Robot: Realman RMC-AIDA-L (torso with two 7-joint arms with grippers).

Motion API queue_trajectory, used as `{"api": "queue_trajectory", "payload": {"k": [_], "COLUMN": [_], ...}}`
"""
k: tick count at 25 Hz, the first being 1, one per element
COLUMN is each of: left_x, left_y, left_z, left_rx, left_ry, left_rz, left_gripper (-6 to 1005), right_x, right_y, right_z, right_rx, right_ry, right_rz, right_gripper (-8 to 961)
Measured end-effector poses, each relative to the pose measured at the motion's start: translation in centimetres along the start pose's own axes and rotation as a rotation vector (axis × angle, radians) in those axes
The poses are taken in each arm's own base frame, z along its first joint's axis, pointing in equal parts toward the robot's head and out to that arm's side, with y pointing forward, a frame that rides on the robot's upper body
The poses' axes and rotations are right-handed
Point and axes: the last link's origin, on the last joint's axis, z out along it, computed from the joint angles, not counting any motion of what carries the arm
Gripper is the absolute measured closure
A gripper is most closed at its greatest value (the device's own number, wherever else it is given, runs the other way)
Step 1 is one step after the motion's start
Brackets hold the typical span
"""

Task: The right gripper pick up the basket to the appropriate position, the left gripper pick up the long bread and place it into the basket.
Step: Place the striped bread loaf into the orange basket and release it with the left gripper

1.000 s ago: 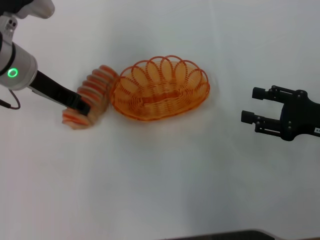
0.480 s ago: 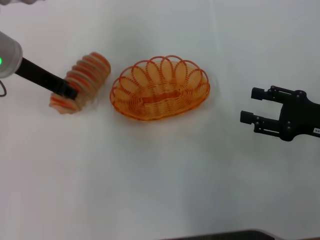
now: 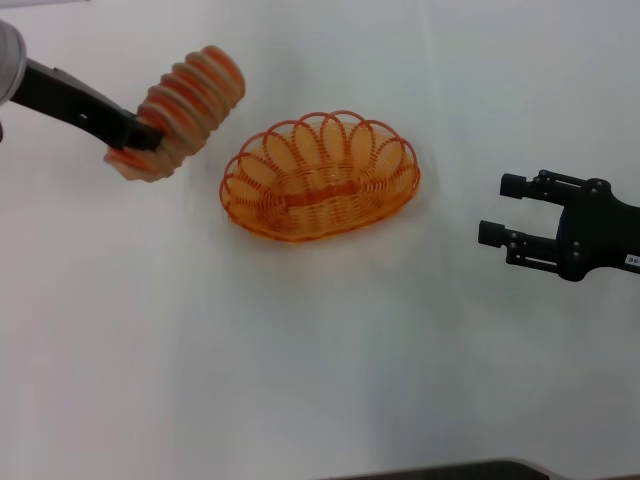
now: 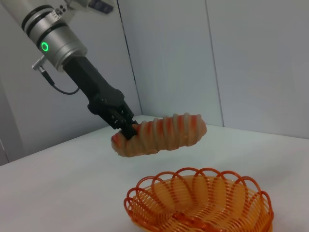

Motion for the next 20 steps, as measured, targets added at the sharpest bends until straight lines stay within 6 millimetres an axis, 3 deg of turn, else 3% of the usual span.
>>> {"api": "queue_trajectory", "payload": {"k": [15,20], "left_x": [2.4,2.4], "left_y": [4.6,5.9], "left_z": [0.5,2.1], "left_rx": [-0.244,-0.303], "left_ry": [0.16,0.156], "left_rz": [0.235,0.288], "left_gripper": [834,834], "right_x": [-0.1,-0.1], "right_y": [0.3,0.3], "right_z": [0.7,0.8], "right_rx": [-0.031,-0.032], "right_ry": [0.007,0.007], "right_rz": [-0.003,-0.002], "right_gripper": [208,208]}}
